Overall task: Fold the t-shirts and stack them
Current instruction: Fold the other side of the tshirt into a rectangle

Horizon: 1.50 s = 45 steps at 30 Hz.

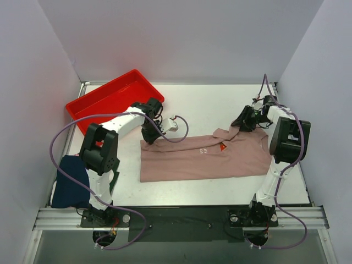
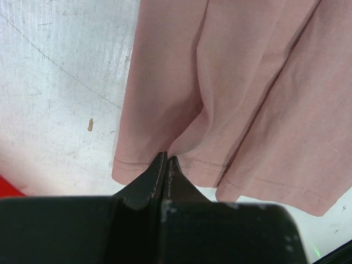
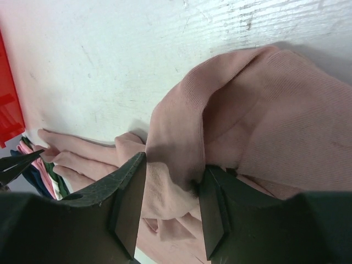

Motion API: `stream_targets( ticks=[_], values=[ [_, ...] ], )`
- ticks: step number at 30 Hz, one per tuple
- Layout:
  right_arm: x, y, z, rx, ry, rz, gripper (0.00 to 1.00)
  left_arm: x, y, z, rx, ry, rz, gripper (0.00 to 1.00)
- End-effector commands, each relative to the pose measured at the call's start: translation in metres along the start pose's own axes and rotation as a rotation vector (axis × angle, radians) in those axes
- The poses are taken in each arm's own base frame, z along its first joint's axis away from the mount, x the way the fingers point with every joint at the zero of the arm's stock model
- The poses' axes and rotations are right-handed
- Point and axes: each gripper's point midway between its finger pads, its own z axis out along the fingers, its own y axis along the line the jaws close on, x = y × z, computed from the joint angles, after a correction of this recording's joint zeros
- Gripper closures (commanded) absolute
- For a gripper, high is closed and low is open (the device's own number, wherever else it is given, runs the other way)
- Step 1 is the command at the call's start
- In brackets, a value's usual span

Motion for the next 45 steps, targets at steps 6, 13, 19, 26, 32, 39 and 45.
stream_targets(
  ticks=[6, 13, 19, 26, 32, 39, 45],
  values=[
    [0.005, 0.048, -0.027, -0.101, -0.016, -0.016, 0.63, -0.009, 0.009, -0.008, -0.016, -0.019, 0.003, 1.0],
    [0.032, 0.054, -0.037, -0.053, 0.008, 0.044, 0.62, -0.01, 0.011, -0.006, -0.014, -0.023, 0.0, 1.0],
    [0.043, 0.053, -0.046, 0.014, 0.036, 0.085, 0.6, -0.013, 0.012, -0.008, -0.018, -0.03, 0.004, 1.0],
    [0.062, 0.038, -0.046, 0.091, 0.083, 0.099, 0.62, -0.012, 0.012, -0.006, -0.013, -0.031, 0.001, 1.0],
    [0.066, 0.04, -0.068, 0.175, 0.026, -0.006, 0.55, -0.011, 0.012, -0.006, -0.015, -0.025, 0.005, 1.0],
    [0.063, 0.038, -0.083, 0.22, -0.102, -0.086, 0.59, -0.012, 0.013, -0.006, -0.017, -0.027, 0.005, 1.0],
    [0.083, 0.007, -0.055, 0.411, -0.023, -0.052, 0.61, -0.014, 0.013, -0.008, -0.016, -0.04, 0.001, 1.0]
  ],
)
